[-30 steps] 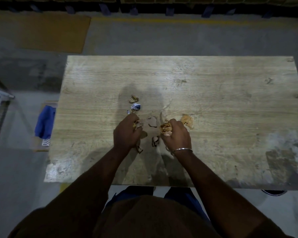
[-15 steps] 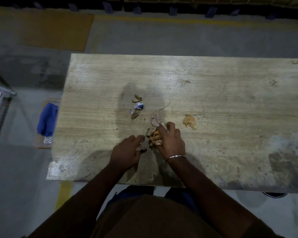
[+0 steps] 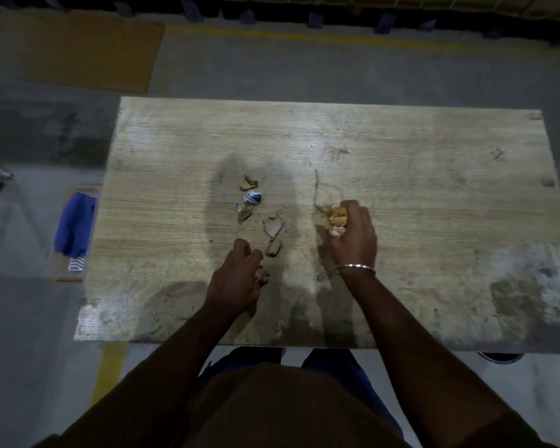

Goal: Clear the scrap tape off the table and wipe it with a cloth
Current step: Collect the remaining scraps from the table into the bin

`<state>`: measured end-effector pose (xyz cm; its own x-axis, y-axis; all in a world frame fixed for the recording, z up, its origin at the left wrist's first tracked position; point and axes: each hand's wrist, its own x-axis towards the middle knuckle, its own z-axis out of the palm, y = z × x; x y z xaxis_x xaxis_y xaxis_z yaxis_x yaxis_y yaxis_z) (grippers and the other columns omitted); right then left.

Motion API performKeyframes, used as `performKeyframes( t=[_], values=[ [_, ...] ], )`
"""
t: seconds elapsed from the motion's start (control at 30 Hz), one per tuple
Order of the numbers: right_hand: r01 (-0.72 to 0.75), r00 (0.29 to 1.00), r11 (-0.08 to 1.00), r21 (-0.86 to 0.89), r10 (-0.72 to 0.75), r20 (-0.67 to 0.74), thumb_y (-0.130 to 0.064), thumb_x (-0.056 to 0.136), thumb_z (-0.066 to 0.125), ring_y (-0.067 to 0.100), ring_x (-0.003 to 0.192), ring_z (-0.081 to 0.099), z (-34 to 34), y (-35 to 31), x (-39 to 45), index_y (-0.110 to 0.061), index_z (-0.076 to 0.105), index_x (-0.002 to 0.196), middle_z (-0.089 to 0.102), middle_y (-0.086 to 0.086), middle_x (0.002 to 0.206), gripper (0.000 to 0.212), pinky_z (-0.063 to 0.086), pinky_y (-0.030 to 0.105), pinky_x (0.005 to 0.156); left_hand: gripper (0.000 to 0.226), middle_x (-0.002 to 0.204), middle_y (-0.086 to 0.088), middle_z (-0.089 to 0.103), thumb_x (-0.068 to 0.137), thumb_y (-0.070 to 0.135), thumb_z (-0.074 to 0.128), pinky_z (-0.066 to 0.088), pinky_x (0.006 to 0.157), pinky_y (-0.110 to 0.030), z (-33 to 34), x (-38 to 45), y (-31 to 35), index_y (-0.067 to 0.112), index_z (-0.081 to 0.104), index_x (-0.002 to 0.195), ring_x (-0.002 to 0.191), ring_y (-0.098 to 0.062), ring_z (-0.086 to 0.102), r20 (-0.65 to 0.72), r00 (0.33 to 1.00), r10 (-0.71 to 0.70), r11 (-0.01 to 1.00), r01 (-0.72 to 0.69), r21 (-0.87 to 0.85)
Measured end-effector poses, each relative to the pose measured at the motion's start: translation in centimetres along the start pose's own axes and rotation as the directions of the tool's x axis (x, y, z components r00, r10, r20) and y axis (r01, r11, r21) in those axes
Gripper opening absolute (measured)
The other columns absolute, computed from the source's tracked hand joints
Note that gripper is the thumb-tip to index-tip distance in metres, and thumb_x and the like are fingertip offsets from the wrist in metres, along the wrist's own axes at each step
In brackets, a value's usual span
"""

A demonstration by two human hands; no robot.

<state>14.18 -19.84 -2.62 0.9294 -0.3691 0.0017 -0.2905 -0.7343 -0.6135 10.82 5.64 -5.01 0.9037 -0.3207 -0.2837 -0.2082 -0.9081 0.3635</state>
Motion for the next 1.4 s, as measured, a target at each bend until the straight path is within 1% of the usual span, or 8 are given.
performKeyframes(
  t=[0.13, 0.33, 0.5, 0.7, 0.83, 1.07, 1.27, 1.4],
  values=[
    [-0.089, 0.981, 0.972, -0.217, 0.123, 0.147, -0.026, 0.083, 0.072, 0.041, 0.098, 0.064, -1.1, 2.7, 1.2, -0.025, 0.054, 0.125, 0.05, 0.008, 0.129, 0.046, 0.055, 0.046, 0.071, 0.028, 0.113, 0.0, 0.049, 0.089, 0.036, 0.071, 0.049, 0.055, -0.034, 0.3, 0.1, 0.0, 0.019, 0.055, 0.104, 0.089, -0.02, 0.058, -0.012, 0.999, 0.031, 0.999, -0.031, -0.008],
    [-0.192, 0.959, 0.971, -0.143, 0.217, 0.182, -0.035, 0.081, 0.071, 0.037, 0.102, 0.066, -1.2, 2.3, 1.7, -0.031, 0.058, 0.114, 0.069, 0.004, 0.108, 0.035, 0.049, 0.039, 0.073, 0.026, 0.086, -0.001, 0.059, 0.082, 0.029, 0.07, 0.034, 0.059, -0.033, -1.0, 1.4, 1.6, 0.016, 0.054, 0.098, 0.077, -0.027, 0.06, -0.072, 0.996, -0.055, 0.988, 0.044, -0.151],
    [-0.134, 0.973, 0.991, 0.017, 0.129, 0.194, -0.041, 0.08, 0.068, 0.03, 0.092, 0.067, -2.0, 1.6, -1.4, -0.032, 0.057, 0.111, 0.071, -0.001, 0.1, 0.035, 0.055, 0.04, 0.071, 0.064, 0.112, -0.002, 0.068, 0.084, 0.037, 0.063, 0.054, 0.073, -0.038, -1.3, 3.7, 2.7, 0.031, 0.05, 0.147, 0.101, -0.025, 0.066, -0.077, 0.997, -0.031, 0.987, 0.019, -0.159],
    [0.119, 0.922, 0.969, -0.215, -0.027, 0.387, -0.03, 0.083, 0.072, 0.03, 0.109, 0.059, 0.6, 3.5, -7.2, -0.028, 0.048, 0.137, 0.053, 0.005, 0.126, 0.059, 0.057, 0.042, 0.074, 0.047, 0.113, -0.006, 0.058, 0.091, 0.035, 0.064, 0.053, 0.074, -0.042, -0.1, 4.4, 3.4, 0.018, 0.055, 0.134, 0.104, -0.029, 0.059, -0.057, 0.998, -0.026, 0.992, 0.019, -0.128],
    [0.089, 0.926, 0.974, -0.209, -0.003, 0.378, -0.031, 0.081, 0.076, 0.029, 0.112, 0.056, 0.7, 3.6, -7.1, -0.031, 0.043, 0.143, 0.046, 0.003, 0.13, 0.07, 0.058, 0.045, 0.075, 0.057, 0.122, -0.01, 0.05, 0.094, 0.04, 0.066, 0.055, 0.074, -0.039, 0.6, 3.8, 3.4, 0.015, 0.051, 0.143, 0.104, -0.027, 0.056, -0.105, 0.994, 0.031, 0.996, -0.039, -0.077],
    [0.299, 0.87, 0.928, -0.221, -0.17, 0.463, -0.044, 0.088, 0.071, 0.027, 0.114, 0.053, 0.3, 4.6, -7.4, -0.03, 0.043, 0.148, 0.049, 0.005, 0.136, 0.067, 0.057, 0.045, 0.077, 0.058, 0.137, -0.01, 0.043, 0.091, 0.031, 0.07, 0.061, 0.078, -0.043, 0.7, 4.6, 3.1, 0.016, 0.051, 0.144, 0.109, -0.026, 0.06, -0.098, 0.995, -0.01, 0.991, -0.003, -0.137],
    [0.315, 0.888, 0.937, -0.153, -0.234, 0.396, -0.036, 0.082, 0.081, 0.027, 0.104, 0.06, 0.9, 4.4, -8.4, -0.025, 0.053, 0.142, 0.061, 0.005, 0.123, 0.067, 0.056, 0.041, 0.078, 0.028, 0.089, -0.009, 0.067, 0.079, 0.023, 0.079, 0.037, 0.063, -0.03, -2.9, 6.8, 1.4, 0.009, 0.063, 0.097, 0.079, -0.03, 0.064, -0.208, 0.977, -0.043, 0.964, -0.014, -0.266],
    [0.22, 0.907, 0.974, -0.046, -0.187, 0.377, -0.06, 0.085, 0.069, 0.021, 0.103, 0.054, 0.7, 4.0, -8.2, -0.022, 0.056, 0.14, 0.059, 0.003, 0.12, 0.068, 0.049, 0.036, 0.081, 0.036, 0.1, -0.005, 0.069, 0.08, 0.027, 0.076, 0.048, 0.072, -0.036, -5.7, 10.7, -0.8, 0.016, 0.064, 0.112, 0.092, -0.028, 0.066, -0.32, 0.944, -0.082, 0.966, -0.004, -0.259]
  ],
)
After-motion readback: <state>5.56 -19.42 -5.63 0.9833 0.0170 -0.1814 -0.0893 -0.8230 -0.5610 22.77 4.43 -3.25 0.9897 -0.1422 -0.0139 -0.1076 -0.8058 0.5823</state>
